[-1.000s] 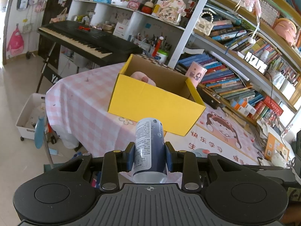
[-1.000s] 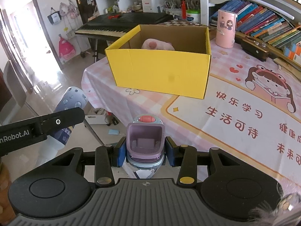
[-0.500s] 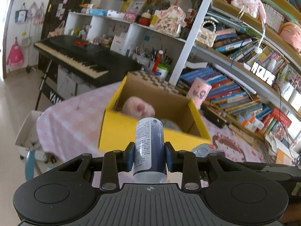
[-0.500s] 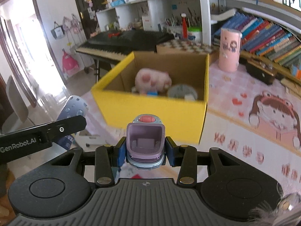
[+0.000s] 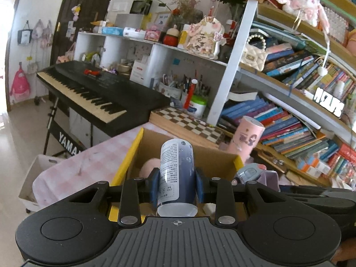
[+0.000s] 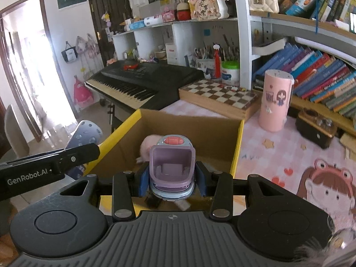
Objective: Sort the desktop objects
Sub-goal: 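Lower tube into yellow box and open left tool while right tool releases toy car inside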
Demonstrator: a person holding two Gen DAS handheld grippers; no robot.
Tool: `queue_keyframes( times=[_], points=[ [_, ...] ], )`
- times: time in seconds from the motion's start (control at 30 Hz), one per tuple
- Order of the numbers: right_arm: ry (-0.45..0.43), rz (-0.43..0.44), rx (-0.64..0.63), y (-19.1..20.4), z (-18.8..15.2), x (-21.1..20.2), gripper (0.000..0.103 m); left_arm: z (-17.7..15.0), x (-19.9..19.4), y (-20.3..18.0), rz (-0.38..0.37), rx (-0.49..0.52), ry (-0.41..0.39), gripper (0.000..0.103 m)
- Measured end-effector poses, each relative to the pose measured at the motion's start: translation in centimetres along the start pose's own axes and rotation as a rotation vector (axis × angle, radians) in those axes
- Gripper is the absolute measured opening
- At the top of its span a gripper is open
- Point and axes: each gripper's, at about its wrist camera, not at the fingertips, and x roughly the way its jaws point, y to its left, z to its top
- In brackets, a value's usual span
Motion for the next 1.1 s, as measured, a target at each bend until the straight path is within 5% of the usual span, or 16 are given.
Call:
queue_keyframes(
  times=[0.3,0.67,1.1],
  points=[
    [0.056,-0.028,-0.126,-1.4,2.5,6.7,0.040,0.3,5.7,-0.3,0.057,0.072,0.066,0.031],
    [0.257,-0.029,-0.367,-1.0,2.7,15.0,0.040,-1.1,11.0,0.4,0.123,0.132,0.222,0.031],
    [0.421,-0.056,-0.493,-0.2,2.8,19.2,0.040,-2.9,12.9,-0.6,0.114,0.134,0.307,0.031]
  ],
)
